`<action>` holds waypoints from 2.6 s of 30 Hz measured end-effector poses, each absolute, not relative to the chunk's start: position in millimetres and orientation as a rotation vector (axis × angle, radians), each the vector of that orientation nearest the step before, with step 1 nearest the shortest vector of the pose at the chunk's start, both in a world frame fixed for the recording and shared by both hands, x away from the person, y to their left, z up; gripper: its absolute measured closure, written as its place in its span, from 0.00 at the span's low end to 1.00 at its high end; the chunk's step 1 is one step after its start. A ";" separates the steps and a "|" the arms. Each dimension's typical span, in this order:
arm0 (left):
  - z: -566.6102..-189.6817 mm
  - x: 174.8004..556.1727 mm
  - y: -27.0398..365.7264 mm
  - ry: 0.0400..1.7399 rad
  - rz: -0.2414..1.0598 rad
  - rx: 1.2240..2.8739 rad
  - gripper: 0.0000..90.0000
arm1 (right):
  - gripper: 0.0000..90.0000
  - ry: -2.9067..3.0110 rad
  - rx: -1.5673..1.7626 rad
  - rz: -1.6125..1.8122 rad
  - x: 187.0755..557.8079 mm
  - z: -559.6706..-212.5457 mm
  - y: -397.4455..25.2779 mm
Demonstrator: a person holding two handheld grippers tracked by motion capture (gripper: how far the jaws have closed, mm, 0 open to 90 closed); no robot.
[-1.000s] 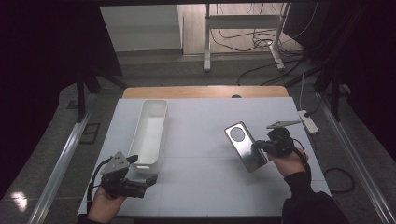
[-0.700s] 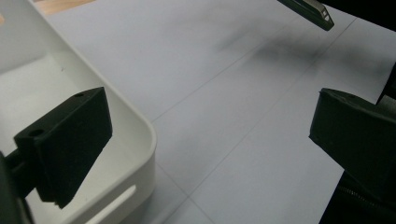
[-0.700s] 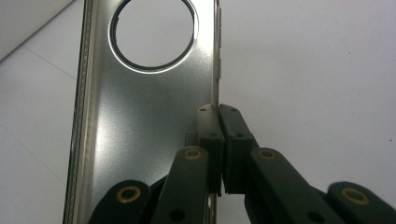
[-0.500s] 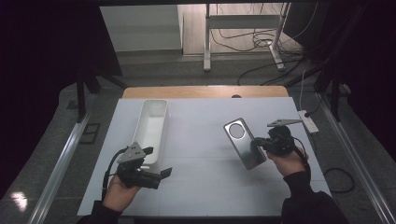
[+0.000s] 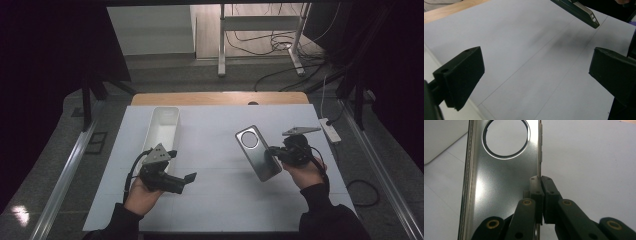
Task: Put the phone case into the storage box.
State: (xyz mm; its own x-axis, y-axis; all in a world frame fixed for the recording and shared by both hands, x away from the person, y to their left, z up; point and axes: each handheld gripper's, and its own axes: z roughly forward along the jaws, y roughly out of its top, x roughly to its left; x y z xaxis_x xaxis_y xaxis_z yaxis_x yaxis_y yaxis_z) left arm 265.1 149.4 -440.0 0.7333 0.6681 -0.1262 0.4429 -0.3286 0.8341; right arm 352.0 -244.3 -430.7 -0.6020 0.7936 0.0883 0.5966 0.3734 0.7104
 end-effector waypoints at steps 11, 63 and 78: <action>-442.7 280.4 128.6 0.825 0.262 2.000 0.01 | 0.98 2.364 1.212 1.070 349.1 -428.4 -237.4; -452.7 312.8 68.3 0.798 0.135 2.024 0.09 | 0.98 2.417 1.097 1.149 325.3 -429.8 -184.0; -455.6 312.1 68.2 0.824 0.109 2.036 0.38 | 0.98 2.432 1.059 1.153 318.8 -433.8 -172.0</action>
